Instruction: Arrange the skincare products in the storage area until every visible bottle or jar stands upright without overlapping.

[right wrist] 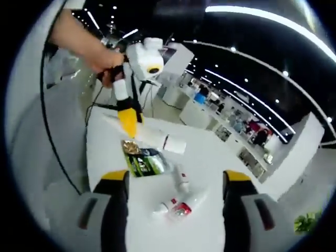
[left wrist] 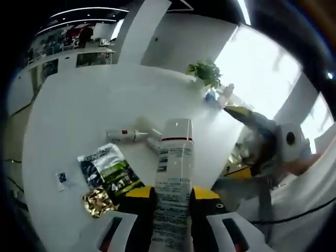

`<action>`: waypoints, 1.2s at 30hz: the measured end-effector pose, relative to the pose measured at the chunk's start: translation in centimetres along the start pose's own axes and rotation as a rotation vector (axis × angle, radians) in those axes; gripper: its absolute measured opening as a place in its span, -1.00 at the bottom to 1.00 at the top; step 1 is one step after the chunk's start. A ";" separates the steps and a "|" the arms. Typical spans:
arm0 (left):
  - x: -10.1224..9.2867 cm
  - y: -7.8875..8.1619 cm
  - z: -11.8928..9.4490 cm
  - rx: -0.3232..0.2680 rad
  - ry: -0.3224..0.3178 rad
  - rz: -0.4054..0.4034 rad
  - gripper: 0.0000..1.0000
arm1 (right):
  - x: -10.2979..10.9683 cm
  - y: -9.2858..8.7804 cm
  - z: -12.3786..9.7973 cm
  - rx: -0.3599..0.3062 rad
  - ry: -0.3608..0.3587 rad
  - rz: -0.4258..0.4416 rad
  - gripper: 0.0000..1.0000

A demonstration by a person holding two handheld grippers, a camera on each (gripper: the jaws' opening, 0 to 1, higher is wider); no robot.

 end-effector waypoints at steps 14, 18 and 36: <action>-5.8 -1.7 0.1 0.067 -0.118 -0.063 -0.47 | 5.4 2.1 2.4 -0.025 0.385 -0.409 0.17; -6.9 -2.3 -0.1 0.081 -0.139 -0.069 -0.46 | 6.5 2.1 2.7 -0.028 0.438 -0.476 0.08; -8.7 -3.6 -0.8 0.111 -0.090 -0.087 -0.45 | 10.4 1.0 3.4 -0.044 0.653 -0.589 -0.38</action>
Point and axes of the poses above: the point that each gripper's makers call its tool centre point, and the gripper's own axes: z roughly forward along the fingers, x roughly to its left, y roughly out of its top, the point moved 1 cm from there along -z, roughly backward along the fingers, and after that the axes turned 12 degrees about -x, right-handed, at the moved point
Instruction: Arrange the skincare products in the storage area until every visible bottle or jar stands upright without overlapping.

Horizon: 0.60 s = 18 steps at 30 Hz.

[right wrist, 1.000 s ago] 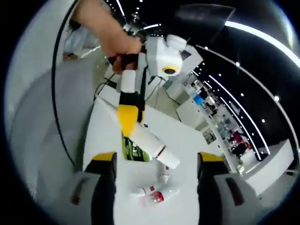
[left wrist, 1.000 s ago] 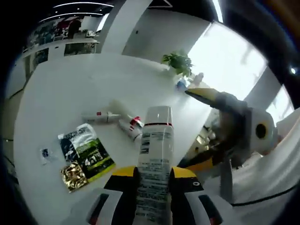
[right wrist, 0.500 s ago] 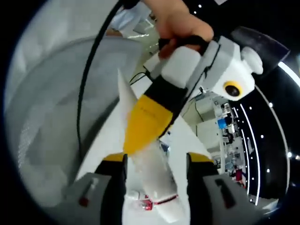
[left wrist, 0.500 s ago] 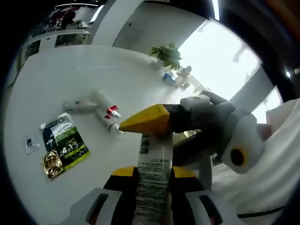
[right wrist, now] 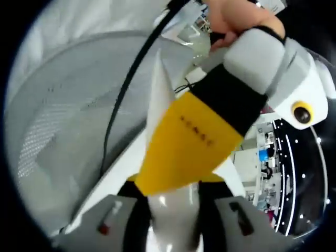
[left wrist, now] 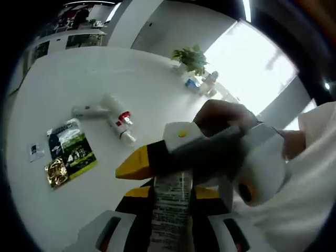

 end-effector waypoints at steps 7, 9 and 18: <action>0.4 0.2 -0.3 -0.002 0.011 -0.012 -0.43 | 0.1 0.0 0.4 -0.002 0.024 0.058 -0.45; 0.5 0.5 -0.5 -0.008 0.009 -0.022 -0.43 | 0.1 0.0 0.5 -0.007 0.019 0.111 -0.47; 0.0 1.3 -0.3 -0.040 -0.050 -0.044 -0.39 | 0.0 -0.4 -0.2 0.001 -0.026 0.287 -0.58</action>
Point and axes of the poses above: the point that each gripper's makers call its tool centre point, and the gripper's own axes: z roughly forward along the fingers, x roughly to its left, y roughly out of its top, the point moved 1 cm from there along -z, roughly backward along the fingers, and after that the axes turned 12 degrees about -x, right-handed, at the moved point
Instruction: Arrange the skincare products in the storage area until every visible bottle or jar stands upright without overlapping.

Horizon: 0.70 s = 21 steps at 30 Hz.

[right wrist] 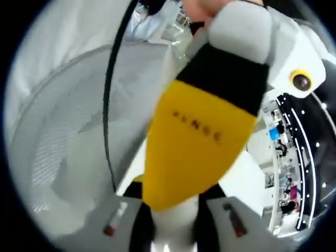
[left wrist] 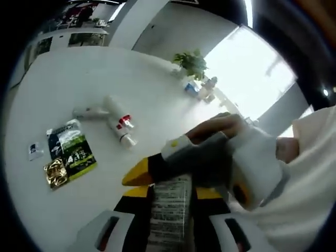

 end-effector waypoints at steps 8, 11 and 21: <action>-1.0 0.9 0.3 -0.024 -0.062 0.023 -0.41 | -0.1 -0.3 -1.2 0.010 -0.049 0.109 -0.62; -2.6 2.6 -0.5 -0.151 -0.183 0.018 -0.88 | 0.2 -0.5 -1.4 0.006 -0.062 0.157 -0.64; -0.1 7.4 -4.3 -0.500 -0.098 0.087 -0.47 | -0.7 -0.5 -2.2 -0.052 -0.151 0.349 -0.64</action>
Point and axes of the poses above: the point that each gripper's makers call its tool centre point, and the gripper's own axes: z roughly forward along the fingers, x roughly to its left, y roughly out of its top, the point moved 1 cm from there along -z, roughly backward along the fingers, and after that the axes turned 12 degrees about -x, right-handed, at the moved point
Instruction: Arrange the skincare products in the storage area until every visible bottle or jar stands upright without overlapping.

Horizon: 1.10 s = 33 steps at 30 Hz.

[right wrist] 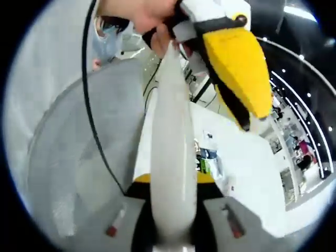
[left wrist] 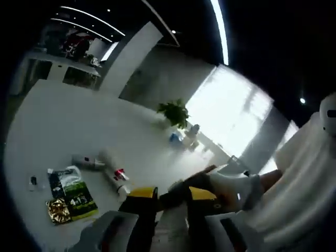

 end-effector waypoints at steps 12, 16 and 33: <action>-0.2 1.3 -0.4 -0.114 -0.041 0.038 -0.03 | -0.3 -0.8 -1.2 -0.047 -0.070 0.256 -0.63; -0.7 0.2 0.2 -0.087 -0.072 0.091 0.05 | -0.3 -1.4 -1.8 -0.054 -0.096 0.316 -0.63; -2.9 -3.1 1.7 -0.101 -0.173 0.038 -0.31 | 1.7 4.6 -1.5 -0.399 0.113 0.713 -0.61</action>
Point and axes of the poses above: the point that each gripper's makers call its tool centre point, and the gripper's own axes: z roughly forward along the fingers, x roughly to its left, y roughly out of its top, the point moved 1 cm from there along -z, roughly backward along the fingers, and after that the axes turned 12 degrees about -x, right-handed, at the moved point
